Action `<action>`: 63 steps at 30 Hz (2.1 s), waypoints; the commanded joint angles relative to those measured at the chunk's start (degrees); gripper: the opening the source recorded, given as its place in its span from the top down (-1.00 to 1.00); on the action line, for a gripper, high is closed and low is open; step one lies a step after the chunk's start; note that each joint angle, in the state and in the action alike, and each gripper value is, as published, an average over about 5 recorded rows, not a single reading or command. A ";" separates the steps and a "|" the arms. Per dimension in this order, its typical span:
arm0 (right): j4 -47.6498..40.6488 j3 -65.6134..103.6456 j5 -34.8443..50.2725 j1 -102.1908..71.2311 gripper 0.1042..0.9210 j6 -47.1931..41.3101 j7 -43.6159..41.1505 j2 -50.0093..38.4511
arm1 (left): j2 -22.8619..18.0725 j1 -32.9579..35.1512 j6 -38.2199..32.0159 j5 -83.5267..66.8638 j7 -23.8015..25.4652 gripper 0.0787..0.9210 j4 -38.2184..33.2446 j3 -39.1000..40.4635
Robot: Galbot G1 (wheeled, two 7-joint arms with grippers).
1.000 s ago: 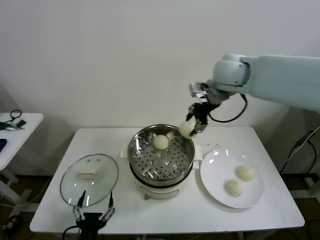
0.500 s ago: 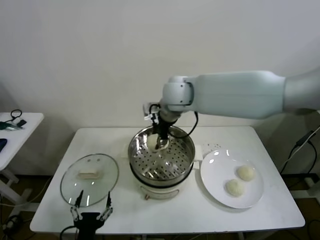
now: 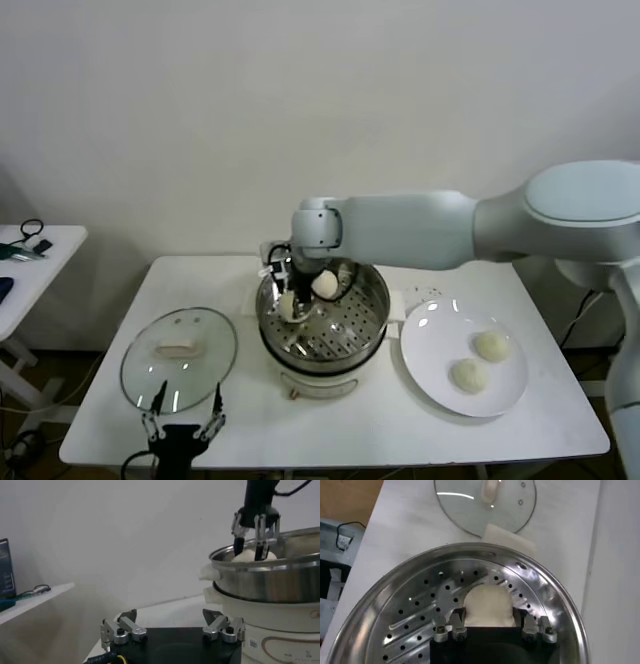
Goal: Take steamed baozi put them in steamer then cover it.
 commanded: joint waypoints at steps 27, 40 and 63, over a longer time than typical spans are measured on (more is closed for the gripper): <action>22.67 -18.99 -16.82 16.30 -0.76 14.83 -10.91 -50.14 | -0.22 0.66 0.40 0.76 0.46 -0.77 -1.57 0.06; 17.35 0.09 -28.49 -11.32 -0.76 12.64 -8.63 -52.93 | -1.24 1.18 0.23 1.41 0.26 -0.77 -1.54 -0.10; 11.79 8.21 -32.28 -22.09 -0.76 11.25 -7.36 -50.02 | -1.44 1.26 0.20 2.15 0.15 -0.77 -0.98 0.30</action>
